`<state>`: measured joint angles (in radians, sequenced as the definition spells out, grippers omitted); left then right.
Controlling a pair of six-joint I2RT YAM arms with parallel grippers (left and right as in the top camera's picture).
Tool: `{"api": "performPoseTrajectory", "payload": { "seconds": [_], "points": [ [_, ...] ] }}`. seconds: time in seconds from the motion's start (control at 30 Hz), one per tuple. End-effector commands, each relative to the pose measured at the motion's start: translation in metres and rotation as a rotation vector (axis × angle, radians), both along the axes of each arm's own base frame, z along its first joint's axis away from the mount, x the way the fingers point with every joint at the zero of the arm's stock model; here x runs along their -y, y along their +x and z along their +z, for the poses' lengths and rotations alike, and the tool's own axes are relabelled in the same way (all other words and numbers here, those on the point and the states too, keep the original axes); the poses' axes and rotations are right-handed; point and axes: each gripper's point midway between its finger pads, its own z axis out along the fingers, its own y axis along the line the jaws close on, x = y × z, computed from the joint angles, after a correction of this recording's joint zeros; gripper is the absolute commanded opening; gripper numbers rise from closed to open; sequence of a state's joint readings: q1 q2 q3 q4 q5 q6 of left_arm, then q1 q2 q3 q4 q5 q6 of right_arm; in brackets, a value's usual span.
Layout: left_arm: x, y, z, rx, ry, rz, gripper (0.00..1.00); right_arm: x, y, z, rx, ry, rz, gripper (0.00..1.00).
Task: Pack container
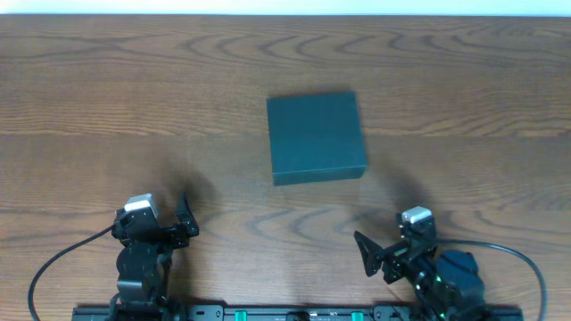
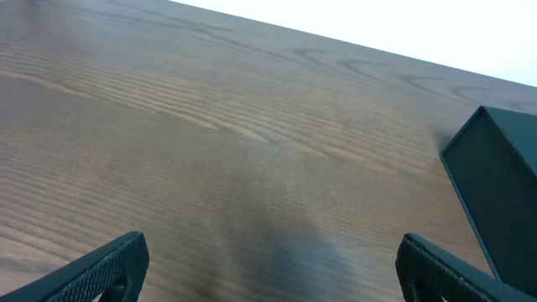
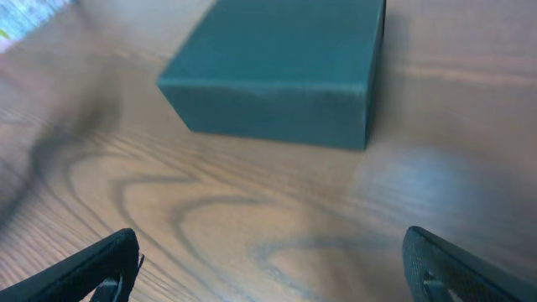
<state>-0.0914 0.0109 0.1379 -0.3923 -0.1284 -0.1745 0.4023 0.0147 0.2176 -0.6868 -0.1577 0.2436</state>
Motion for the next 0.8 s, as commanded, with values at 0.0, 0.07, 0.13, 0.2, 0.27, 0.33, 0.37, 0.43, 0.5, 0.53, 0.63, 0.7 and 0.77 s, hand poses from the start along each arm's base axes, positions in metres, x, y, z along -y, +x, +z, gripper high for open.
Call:
{"api": "performPoseTrajectory", "payload": {
  "seconds": [0.0,0.07,0.13,0.2,0.27,0.33,0.37,0.43,0.5,0.53,0.63,0.7,0.77],
  "points": [
    [-0.0036,-0.0004,-0.0088,-0.018,0.026,0.011,0.95,-0.0014,-0.001,-0.0194,-0.021,-0.034,0.017,0.99],
    [-0.0036,-0.0004,-0.0088,-0.018,0.026,0.011,0.95,0.0014,-0.0008,-0.0246,-0.032,-0.048,0.005,0.99],
    [-0.0036,-0.0004,-0.0088,-0.018,0.026,0.011,0.95,0.0014,-0.0007,-0.0246,-0.032,-0.047,0.004,0.99],
    [-0.0036,-0.0004,-0.0088,-0.018,0.026,0.011,0.95,0.0014,-0.0007,-0.0247,-0.033,-0.048,0.004,0.99],
    [-0.0036,-0.0004,-0.0088,-0.018,0.026,0.011,0.95,0.0014,-0.0008,-0.0248,-0.033,-0.048,0.004,0.99],
    [-0.0036,-0.0004,-0.0088,-0.018,0.026,0.011,0.95,0.0014,-0.0007,-0.0247,-0.033,-0.048,0.004,0.99],
    [-0.0036,-0.0004,-0.0088,-0.018,0.026,0.011,0.95,0.0014,-0.0007,-0.0247,-0.033,-0.048,0.004,0.99],
    [-0.0036,-0.0004,-0.0088,-0.018,0.026,0.011,0.95,0.0014,-0.0007,-0.0247,-0.033,-0.048,0.004,0.99],
    [-0.0036,-0.0004,-0.0088,-0.018,0.026,0.011,0.95,0.0014,-0.0007,-0.0247,-0.033,-0.048,0.004,0.99],
    [-0.0036,-0.0004,-0.0088,-0.018,0.026,0.011,0.95,0.0014,-0.0008,-0.0248,-0.033,-0.048,0.004,0.99],
    [-0.0036,-0.0004,-0.0088,-0.018,0.026,0.011,0.95,0.0014,-0.0007,-0.0247,-0.033,-0.048,0.004,0.99],
    [-0.0036,-0.0004,-0.0088,-0.018,0.026,0.011,0.95,0.0014,-0.0007,-0.0247,-0.033,-0.048,0.004,0.99],
    [-0.0036,-0.0004,-0.0088,-0.018,0.026,0.011,0.95,0.0014,-0.0007,-0.0247,-0.033,-0.048,0.004,0.99]
  ]
}}
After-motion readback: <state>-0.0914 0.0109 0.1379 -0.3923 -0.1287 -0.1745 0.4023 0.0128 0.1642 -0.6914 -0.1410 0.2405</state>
